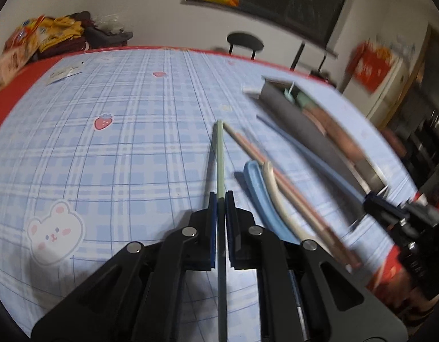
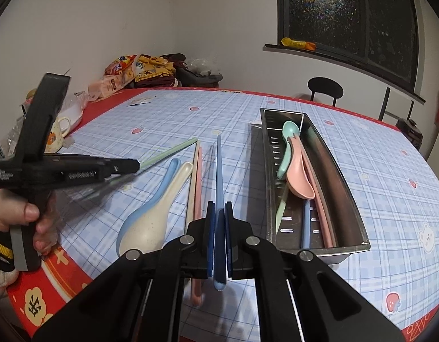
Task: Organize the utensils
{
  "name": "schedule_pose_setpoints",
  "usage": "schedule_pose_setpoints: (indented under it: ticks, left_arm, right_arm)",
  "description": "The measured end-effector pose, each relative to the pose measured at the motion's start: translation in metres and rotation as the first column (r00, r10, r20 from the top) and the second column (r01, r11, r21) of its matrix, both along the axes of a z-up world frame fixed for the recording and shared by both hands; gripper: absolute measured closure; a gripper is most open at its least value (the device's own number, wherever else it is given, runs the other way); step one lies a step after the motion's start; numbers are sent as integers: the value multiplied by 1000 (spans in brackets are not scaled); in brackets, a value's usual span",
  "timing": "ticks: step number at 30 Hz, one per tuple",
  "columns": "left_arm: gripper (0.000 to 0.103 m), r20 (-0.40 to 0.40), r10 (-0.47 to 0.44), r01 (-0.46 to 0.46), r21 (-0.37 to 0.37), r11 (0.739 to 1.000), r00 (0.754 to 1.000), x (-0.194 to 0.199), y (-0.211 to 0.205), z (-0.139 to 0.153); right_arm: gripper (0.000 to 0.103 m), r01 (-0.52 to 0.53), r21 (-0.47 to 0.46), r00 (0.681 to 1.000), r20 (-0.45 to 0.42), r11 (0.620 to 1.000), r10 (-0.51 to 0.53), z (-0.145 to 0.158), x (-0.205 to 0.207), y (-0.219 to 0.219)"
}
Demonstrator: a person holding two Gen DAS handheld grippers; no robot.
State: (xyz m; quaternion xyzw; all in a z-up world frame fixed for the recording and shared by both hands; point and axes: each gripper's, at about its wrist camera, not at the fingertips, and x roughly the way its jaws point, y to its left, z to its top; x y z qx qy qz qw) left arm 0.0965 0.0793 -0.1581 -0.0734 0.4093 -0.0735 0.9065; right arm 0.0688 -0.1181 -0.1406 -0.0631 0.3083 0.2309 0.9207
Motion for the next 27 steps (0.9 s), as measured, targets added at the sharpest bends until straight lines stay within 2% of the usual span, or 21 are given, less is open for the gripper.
schedule_pose_setpoints:
  ticks: [3, 9, 12, 14, 19, 22, 27]
  left_arm:
    - [92, -57, -10, 14, 79, 997, 998, 8, -9, -6]
    - [89, -98, -50, 67, 178, 982, 994, 13, -21, -5]
    - [86, -113, -68, 94, 247, 964, 991, 15, -29, -6]
    - [80, -121, -63, 96, 286, 953, 991, 17, -32, -6]
    - [79, -139, -103, 142, 306, 941, 985, 20, -32, -5]
    - [81, -116, -126, 161, 370, 915, 985, 16, -41, -7]
    - [81, -123, -122, 157, 346, 925, 985, 20, -38, -6]
  right_arm:
    - [96, 16, 11, 1000, -15, 1000, -16, -1, 3, -3]
    - [96, 14, 48, 1000, 5, 999, -14, 2, 1, -8]
    - [96, 6, 71, 1000, 15, 997, -7, 4, -1, -10]
    - [96, -1, 78, 1000, 21, 997, -1, 5, -4, -11]
    - [96, -9, 87, 1000, 28, 996, 7, 6, -6, -11]
    - [96, -4, 98, 1000, 20, 995, 2, 6, -5, -13]
    - [96, 2, 111, 1000, 5, 994, -2, 5, -3, -15]
